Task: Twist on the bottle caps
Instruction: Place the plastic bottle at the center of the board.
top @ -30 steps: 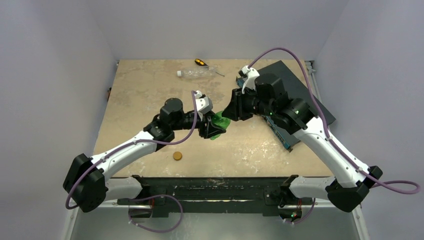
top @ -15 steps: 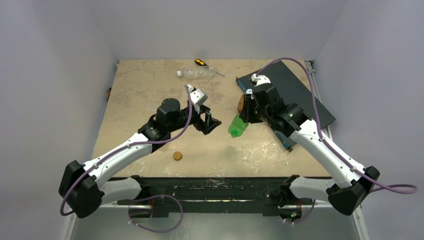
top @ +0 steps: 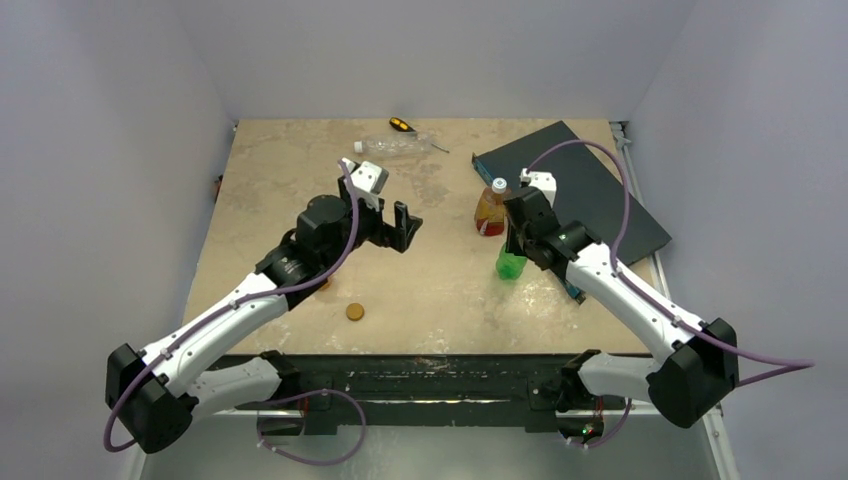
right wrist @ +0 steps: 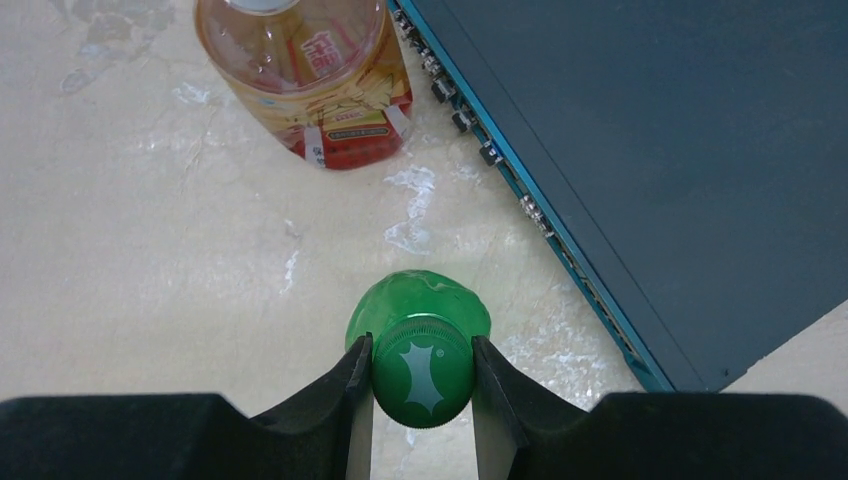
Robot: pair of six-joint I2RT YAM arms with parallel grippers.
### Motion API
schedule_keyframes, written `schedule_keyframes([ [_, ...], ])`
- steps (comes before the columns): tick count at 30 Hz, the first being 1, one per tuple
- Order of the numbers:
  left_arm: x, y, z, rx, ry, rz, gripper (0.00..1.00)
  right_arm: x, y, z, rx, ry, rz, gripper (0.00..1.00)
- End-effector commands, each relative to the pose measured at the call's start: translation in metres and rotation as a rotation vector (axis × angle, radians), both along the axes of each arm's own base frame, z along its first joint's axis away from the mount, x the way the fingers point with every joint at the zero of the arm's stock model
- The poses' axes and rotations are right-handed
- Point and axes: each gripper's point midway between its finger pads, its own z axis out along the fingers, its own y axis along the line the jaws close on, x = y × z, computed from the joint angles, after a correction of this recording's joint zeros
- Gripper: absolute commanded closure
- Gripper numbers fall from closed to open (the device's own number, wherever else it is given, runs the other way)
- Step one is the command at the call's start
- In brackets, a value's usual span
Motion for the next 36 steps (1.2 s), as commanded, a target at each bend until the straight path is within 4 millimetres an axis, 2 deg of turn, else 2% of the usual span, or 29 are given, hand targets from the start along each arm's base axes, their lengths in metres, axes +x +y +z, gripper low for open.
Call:
schedule_keyframes([
  [1,0.005,0.022,0.024,-0.029,-0.032,0.111,0.0,0.022,-0.002,0.008,0.02,-0.11,-0.068,0.95],
  [8,0.005,0.022,0.021,-0.021,-0.02,0.115,0.0,0.023,-0.003,-0.006,0.003,-0.095,-0.063,0.82],
  [21,0.007,0.026,0.022,-0.017,-0.017,0.137,0.0,0.017,-0.007,-0.011,-0.003,-0.092,-0.068,0.44],
  [26,0.007,0.028,0.024,-0.016,-0.02,0.149,0.0,0.015,-0.009,-0.005,0.003,-0.102,-0.075,0.3],
  [36,0.007,0.035,0.027,-0.016,-0.026,0.175,0.0,0.015,-0.009,0.012,0.02,-0.123,-0.078,0.17],
])
